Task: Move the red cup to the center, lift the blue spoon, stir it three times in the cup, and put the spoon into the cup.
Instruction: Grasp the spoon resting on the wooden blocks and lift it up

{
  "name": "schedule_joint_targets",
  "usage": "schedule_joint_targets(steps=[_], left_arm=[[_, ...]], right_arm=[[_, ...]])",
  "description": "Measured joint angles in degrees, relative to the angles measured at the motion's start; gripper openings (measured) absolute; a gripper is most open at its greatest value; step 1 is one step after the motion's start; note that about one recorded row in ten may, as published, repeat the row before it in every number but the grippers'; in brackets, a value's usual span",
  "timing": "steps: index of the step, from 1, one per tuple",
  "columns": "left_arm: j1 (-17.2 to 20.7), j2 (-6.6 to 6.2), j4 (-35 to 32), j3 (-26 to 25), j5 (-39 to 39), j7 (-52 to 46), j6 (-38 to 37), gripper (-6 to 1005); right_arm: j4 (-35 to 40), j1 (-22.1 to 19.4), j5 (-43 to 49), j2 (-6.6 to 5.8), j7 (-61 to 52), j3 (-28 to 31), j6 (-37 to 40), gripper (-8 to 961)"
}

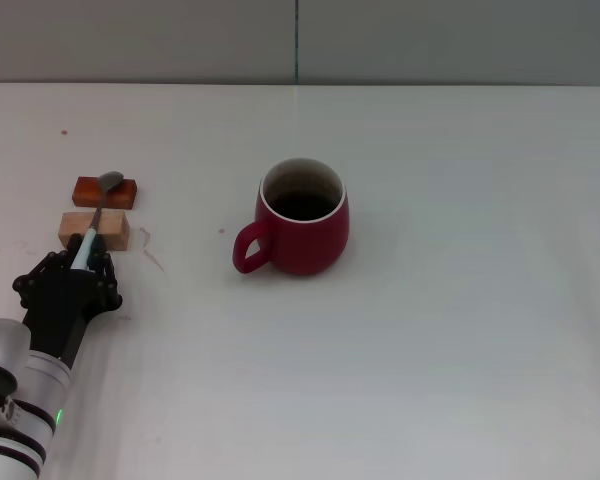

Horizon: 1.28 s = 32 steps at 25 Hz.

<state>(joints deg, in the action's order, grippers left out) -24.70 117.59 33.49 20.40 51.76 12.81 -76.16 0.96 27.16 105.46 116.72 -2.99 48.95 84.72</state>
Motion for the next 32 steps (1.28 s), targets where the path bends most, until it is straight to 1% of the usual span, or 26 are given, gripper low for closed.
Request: schedule_joint_targets(steps=[9,14,21,24,27,32], left_arm=[[0.00,0.00,0.00,0.70,0.00,0.03,0.06,199],[0.00,0.00,0.00,0.70,0.00,0.03,0.03,175],[-0.18,-0.12,0.16,0.69,0.10,-1.39,-1.55,170],[-0.10,-0.53,0.01,0.57,2.15,-4.16,-2.21,170],[0.19,-0.74,-0.65,0.31,3.50,-4.94,-1.67,170],[0.59,-0.45,-1.71,0.55,3.56,-4.96,-0.84,170]], right_arm=[[-0.09,-0.09,0.00,0.00,0.00,-0.07,0.05,577],[-0.17,-0.17,0.00,0.06,0.00,-0.09,0.09,576],[-0.27,-0.27,0.00,0.09,0.00,-0.09,0.10,576],[-0.27,-0.27,0.00,0.09,0.00,-0.08,0.10,576],[-0.26,-0.27,0.00,0.10,0.00,-0.08,0.09,575],[-0.26,-0.27,0.00,0.28,0.00,-0.08,0.10,575]])
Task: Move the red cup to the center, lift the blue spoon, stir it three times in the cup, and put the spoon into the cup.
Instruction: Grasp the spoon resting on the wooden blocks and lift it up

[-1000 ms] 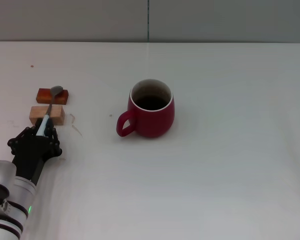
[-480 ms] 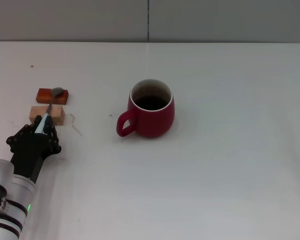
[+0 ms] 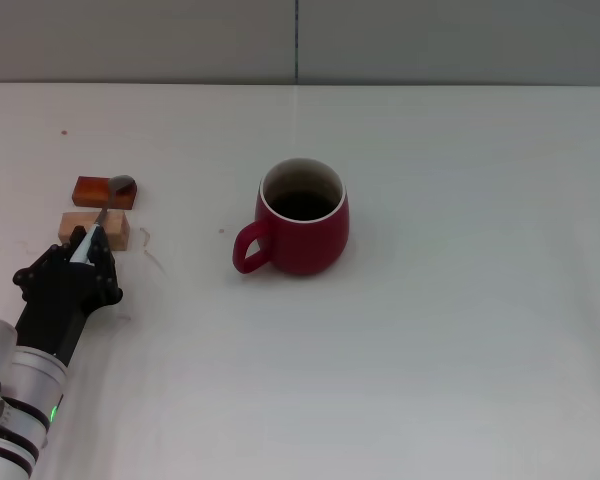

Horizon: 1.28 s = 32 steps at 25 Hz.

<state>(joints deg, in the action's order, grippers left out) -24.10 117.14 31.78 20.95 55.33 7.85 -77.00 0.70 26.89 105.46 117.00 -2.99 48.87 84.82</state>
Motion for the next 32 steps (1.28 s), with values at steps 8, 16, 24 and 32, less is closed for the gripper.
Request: schedule_joint_targets(steps=[8,16,24,32], left_arm=[[0.71,0.48,-2.00,0.05,0.05,0.00,2.03,170],[0.72,0.52,-1.65,0.02,0.22,-0.07,2.32,170],[0.48,0.22,-1.68,0.12,0.30,-8.02,2.48,170],[0.61,-0.04,-1.86,0.15,0.78,-11.41,2.35,169]], right_arm=[[0.22,0.07,0.00,0.37,0.00,-0.33,0.38,577],[0.24,-0.15,0.00,0.50,0.00,-0.44,0.69,575],[0.20,-0.18,0.00,0.51,0.00,-0.44,1.17,576],[0.26,-0.27,0.00,0.58,0.00,-0.44,1.32,577]])
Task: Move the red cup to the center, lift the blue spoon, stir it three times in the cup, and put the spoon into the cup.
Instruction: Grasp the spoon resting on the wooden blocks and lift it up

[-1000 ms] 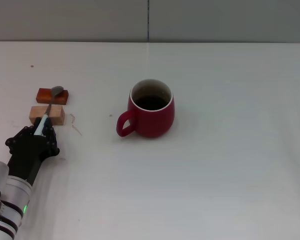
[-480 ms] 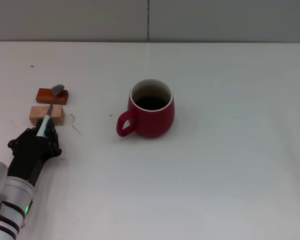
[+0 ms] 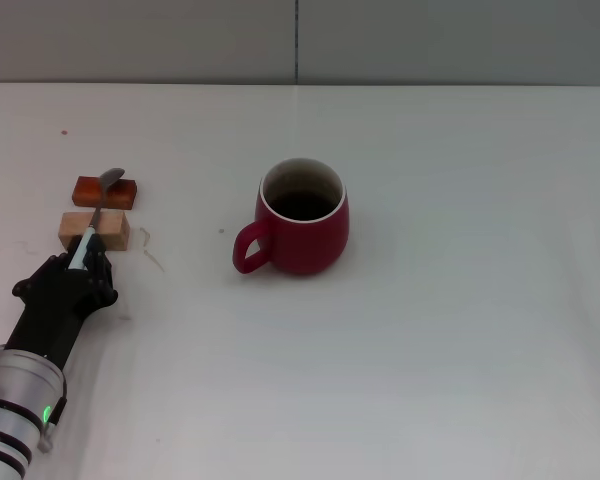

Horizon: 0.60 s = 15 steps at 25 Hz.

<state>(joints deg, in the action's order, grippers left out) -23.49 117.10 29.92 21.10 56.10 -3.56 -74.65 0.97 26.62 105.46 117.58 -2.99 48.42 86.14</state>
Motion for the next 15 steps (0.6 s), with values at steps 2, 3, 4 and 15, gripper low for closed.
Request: schedule_joint_targets(steps=[2,3,4,15], left_arm=[[0.09,-0.16,-0.20,-0.01,0.21,-1.49,-0.05,169],[0.09,-0.16,-0.20,-0.01,0.21,-1.49,-0.05,169],[0.15,-0.35,-0.35,-0.01,0.83,-2.73,-0.17,169],[2.36,-0.21,-8.62,-0.01,7.61,-21.95,-0.39,169]], right_arm=[[0.00,-0.06,0.00,0.05,0.00,0.00,0.00,577],[0.00,-0.08,0.00,0.05,0.00,0.00,0.00,577],[0.00,-0.08,0.00,0.06,0.00,0.00,0.00,577],[0.00,-0.08,0.00,0.10,0.00,0.00,0.00,576]])
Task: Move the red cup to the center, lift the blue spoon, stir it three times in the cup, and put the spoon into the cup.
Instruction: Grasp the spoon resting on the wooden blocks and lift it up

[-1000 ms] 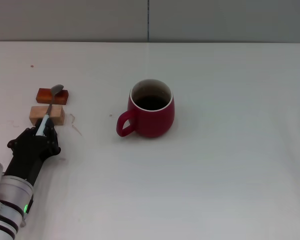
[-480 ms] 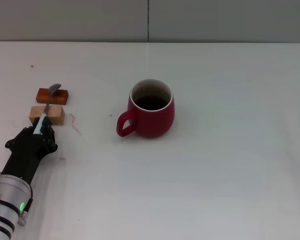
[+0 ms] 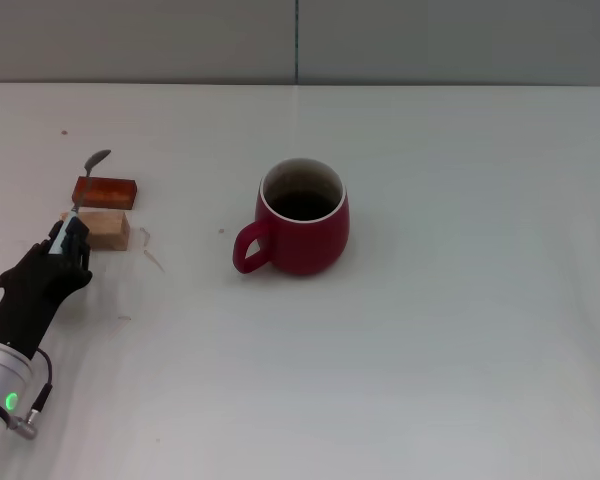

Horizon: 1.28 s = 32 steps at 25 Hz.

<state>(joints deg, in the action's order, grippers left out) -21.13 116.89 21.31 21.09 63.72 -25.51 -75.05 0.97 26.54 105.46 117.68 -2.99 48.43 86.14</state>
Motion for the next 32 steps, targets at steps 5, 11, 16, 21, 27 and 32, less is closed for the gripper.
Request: schedule_joint_targets(steps=[5,11,16,21,27,32], left_arm=[[1.67,0.82,-7.23,0.00,4.14,-13.77,-0.01,169],[1.97,0.88,-13.55,0.00,10.84,-27.10,-0.61,169],[2.01,0.86,-17.91,0.16,15.25,-35.85,-2.87,169],[2.13,0.82,-21.59,0.89,17.23,-41.44,-4.96,169],[2.33,0.58,-27.43,4.71,18.05,-48.44,-10.86,169],[2.84,-0.20,-33.54,6.65,18.12,-57.01,-19.42,169]], right_arm=[[0.08,0.03,0.00,0.00,0.00,0.00,-0.08,575],[0.09,0.22,0.00,0.00,0.00,0.00,-0.33,575],[0.08,0.30,0.00,0.24,0.00,0.00,-0.36,577],[0.08,0.11,0.00,0.50,0.00,0.00,-0.36,576],[0.08,-0.01,0.00,0.72,0.00,-0.07,-0.36,576],[0.08,-0.16,0.00,0.84,0.00,-0.09,-0.33,575]])
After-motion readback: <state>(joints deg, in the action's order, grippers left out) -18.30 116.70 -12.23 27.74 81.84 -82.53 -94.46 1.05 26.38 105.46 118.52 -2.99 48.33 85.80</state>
